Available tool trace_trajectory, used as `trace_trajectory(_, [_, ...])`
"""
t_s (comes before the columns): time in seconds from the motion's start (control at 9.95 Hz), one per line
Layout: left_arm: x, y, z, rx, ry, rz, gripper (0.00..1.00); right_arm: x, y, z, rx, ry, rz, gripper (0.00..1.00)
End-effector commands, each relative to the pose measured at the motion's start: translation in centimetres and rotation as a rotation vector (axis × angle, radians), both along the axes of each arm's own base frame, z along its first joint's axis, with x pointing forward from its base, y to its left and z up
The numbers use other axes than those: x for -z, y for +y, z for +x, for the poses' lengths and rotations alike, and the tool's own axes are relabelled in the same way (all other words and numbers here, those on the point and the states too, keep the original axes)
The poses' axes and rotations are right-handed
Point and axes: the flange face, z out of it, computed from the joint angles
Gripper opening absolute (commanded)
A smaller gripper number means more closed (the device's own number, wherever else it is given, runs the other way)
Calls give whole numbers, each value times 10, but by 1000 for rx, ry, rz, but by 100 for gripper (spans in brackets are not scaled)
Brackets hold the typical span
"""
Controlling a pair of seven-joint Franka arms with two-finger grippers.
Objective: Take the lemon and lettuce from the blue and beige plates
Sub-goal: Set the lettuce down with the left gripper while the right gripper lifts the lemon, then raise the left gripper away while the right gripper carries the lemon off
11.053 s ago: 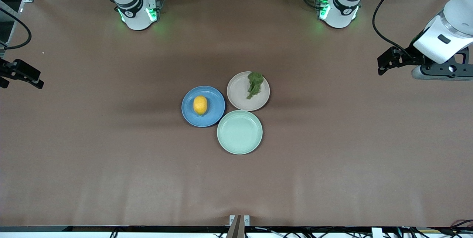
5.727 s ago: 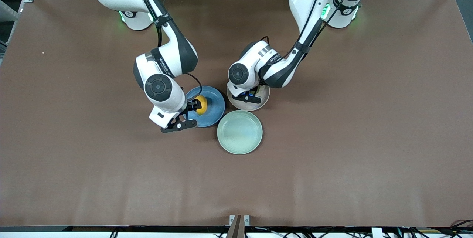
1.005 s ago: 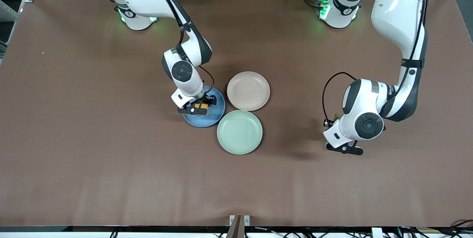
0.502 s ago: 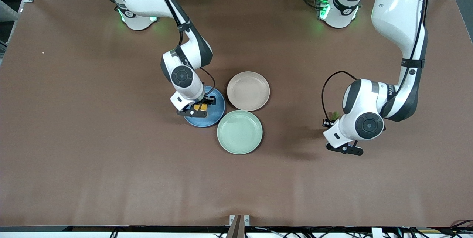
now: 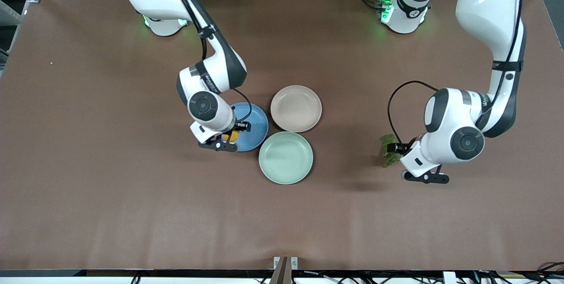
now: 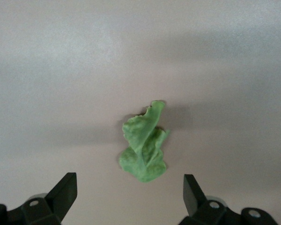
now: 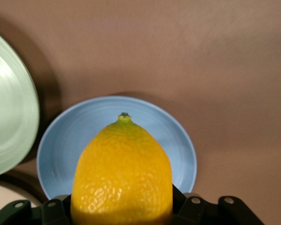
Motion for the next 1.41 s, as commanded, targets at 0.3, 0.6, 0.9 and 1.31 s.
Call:
trace_trajectory(0.3, [-24, 12, -68, -49, -44, -19, 100, -37, -63, 49, -48, 9, 35, 40])
trace_trajectory(0.6, [-22, 28, -113, -56, -67, -15, 100, -37, -110, 66, -98, 11, 53, 40])
trace_trajectory(0.9, [-32, 50, -131, -89, -69, -12, 100, -43, -162, 75, -163, 62, 26, 40])
trace_trajectory(1.31, [-37, 58, -136, -97, -73, -10, 100, -57, -216, 82, -233, 72, 21, 40])
